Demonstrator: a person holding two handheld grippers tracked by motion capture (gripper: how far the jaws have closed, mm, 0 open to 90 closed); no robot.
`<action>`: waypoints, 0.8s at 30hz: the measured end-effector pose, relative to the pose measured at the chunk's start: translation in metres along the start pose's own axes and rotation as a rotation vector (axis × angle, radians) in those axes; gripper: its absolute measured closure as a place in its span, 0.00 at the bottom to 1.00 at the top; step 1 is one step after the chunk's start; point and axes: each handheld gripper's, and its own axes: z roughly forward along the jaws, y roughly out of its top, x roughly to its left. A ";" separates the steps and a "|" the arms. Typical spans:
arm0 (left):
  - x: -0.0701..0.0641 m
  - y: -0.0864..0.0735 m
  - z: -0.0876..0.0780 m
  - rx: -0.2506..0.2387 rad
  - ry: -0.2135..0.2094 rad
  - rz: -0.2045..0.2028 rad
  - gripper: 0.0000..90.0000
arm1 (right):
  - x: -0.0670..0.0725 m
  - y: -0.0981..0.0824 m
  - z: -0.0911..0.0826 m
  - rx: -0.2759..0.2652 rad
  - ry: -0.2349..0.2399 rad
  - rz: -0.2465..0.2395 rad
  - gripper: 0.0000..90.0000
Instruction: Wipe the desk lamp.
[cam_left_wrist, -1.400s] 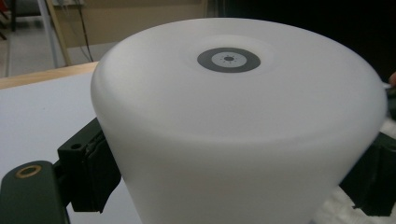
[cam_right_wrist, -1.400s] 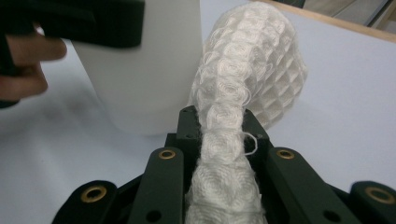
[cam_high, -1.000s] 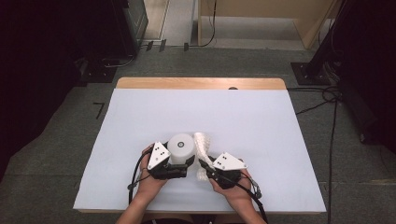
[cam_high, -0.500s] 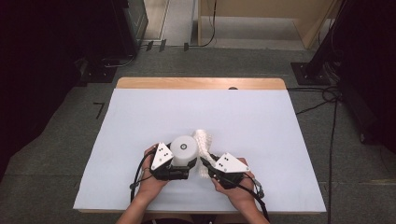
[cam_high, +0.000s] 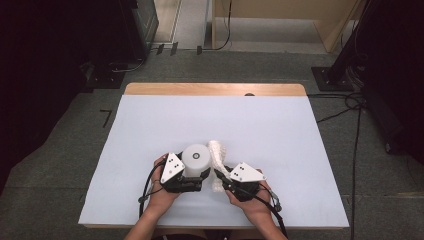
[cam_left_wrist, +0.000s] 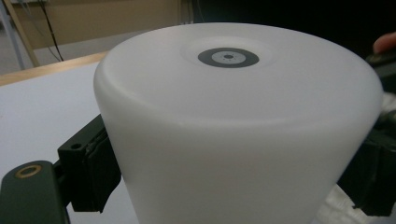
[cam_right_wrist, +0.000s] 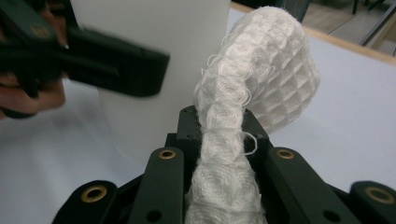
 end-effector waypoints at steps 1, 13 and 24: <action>-0.001 -0.001 0.001 0.002 0.002 0.003 0.10 | 0.000 0.001 -0.002 -0.010 -0.002 -0.001 0.84; 0.011 -0.009 0.003 0.013 0.085 0.028 0.10 | -0.011 -0.004 -0.001 0.007 -0.047 0.024 0.84; 0.013 -0.015 0.001 0.018 0.118 -0.003 0.09 | -0.014 -0.008 0.001 0.019 -0.063 0.040 0.84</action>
